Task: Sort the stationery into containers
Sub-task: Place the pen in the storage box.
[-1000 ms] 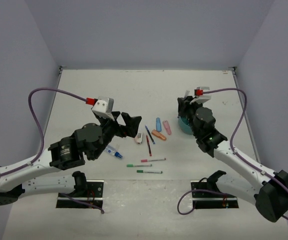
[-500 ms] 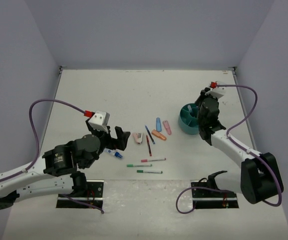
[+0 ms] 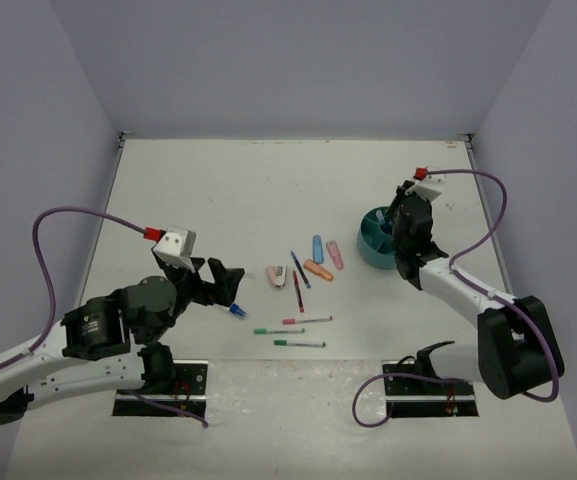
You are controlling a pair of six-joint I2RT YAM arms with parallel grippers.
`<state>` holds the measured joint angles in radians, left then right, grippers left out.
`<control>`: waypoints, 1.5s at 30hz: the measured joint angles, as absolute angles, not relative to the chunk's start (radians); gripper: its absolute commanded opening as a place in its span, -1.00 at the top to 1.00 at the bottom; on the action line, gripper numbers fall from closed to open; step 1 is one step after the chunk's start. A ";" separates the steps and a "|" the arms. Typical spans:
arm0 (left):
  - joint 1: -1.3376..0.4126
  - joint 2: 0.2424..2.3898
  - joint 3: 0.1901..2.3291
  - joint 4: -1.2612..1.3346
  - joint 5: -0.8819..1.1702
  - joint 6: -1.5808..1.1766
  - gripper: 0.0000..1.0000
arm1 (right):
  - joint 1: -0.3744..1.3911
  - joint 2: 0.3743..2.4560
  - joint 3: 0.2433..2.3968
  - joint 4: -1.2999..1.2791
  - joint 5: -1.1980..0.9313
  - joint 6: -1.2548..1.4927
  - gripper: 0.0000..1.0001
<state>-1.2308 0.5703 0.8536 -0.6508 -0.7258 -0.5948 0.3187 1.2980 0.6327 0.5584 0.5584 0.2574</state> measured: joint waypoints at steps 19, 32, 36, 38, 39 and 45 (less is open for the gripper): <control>-1.231 0.476 0.858 -0.729 -0.746 -0.618 -1.00 | 0.320 1.262 0.630 0.415 0.535 0.306 0.19; -1.191 0.772 0.874 -0.910 -0.926 -0.932 -1.00 | 0.355 0.869 0.771 0.064 0.416 0.375 -0.35; -0.948 0.895 0.879 -0.861 -0.849 -0.884 -1.00 | 0.432 0.870 0.900 -0.091 0.367 0.393 -0.38; -0.755 0.926 0.880 -0.783 -0.752 -0.823 -1.00 | 0.536 0.879 0.922 -0.148 0.353 0.398 -0.33; -0.690 0.932 0.881 -0.753 -0.712 -0.799 -1.00 | 0.582 0.883 0.924 -0.173 0.339 0.401 -0.29; -0.439 0.980 0.928 -0.657 -0.508 -0.698 -1.00 | 0.817 1.020 0.942 -0.327 0.271 0.458 -0.14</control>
